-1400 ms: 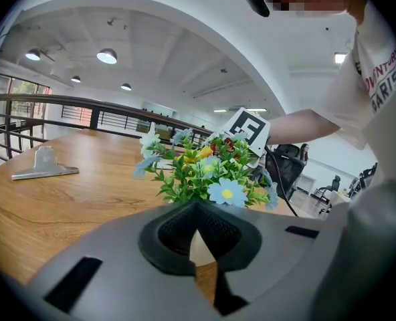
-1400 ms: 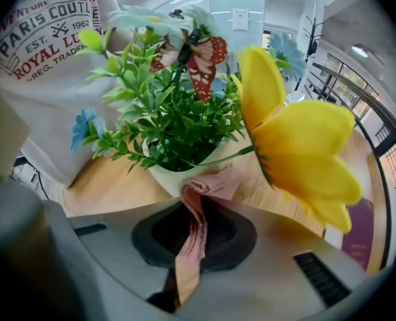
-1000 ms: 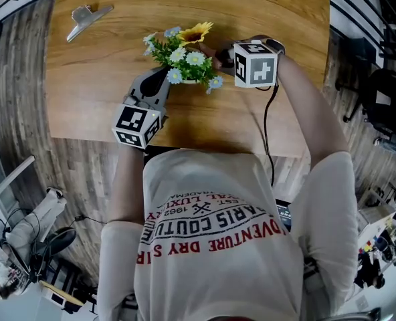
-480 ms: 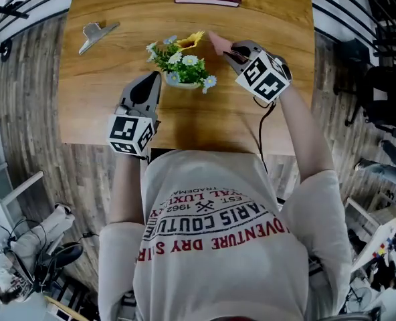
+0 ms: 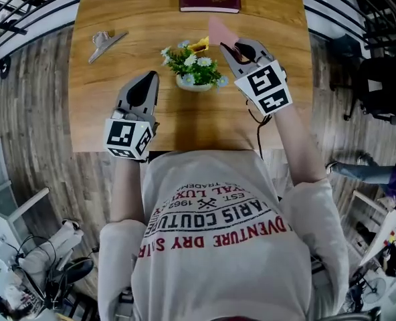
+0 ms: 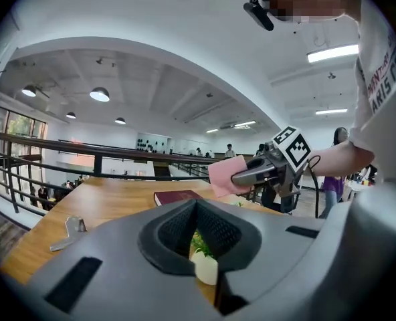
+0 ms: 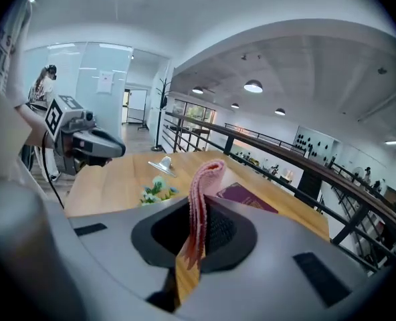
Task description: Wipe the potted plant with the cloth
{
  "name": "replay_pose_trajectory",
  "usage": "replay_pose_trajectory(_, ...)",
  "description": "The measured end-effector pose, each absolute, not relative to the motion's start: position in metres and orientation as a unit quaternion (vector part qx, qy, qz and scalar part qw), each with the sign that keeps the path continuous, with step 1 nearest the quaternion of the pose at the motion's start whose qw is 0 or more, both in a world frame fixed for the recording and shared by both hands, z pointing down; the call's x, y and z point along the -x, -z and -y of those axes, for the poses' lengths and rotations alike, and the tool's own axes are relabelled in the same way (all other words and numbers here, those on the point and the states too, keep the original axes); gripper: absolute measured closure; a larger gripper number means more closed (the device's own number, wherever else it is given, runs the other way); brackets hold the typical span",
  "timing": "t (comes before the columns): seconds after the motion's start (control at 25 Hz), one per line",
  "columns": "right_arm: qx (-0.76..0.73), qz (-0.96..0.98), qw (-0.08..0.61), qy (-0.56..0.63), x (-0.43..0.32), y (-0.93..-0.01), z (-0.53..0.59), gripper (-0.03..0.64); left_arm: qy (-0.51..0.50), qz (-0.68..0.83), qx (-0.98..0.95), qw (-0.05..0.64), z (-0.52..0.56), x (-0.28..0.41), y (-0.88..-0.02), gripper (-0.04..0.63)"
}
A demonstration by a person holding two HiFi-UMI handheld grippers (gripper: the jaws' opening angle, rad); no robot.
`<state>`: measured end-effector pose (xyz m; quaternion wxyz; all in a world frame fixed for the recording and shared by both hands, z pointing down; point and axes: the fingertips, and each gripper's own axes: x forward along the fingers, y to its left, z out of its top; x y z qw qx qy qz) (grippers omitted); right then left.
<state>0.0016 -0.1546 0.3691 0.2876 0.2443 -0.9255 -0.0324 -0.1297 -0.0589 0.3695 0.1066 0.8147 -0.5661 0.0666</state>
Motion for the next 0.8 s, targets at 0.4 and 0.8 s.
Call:
replay_pose_trajectory(0.4,-0.252,0.930,0.269,0.010,0.126,-0.351,0.119,0.580,-0.075,0.540,-0.831,0.112,0.052,0.228,-0.369,0.580)
replay_pose_trajectory(0.8,-0.285,0.903,0.310,-0.086,0.195,-0.439,0.079,0.580,-0.091,0.508,-0.844,0.145,0.045,0.296,-0.400,0.580)
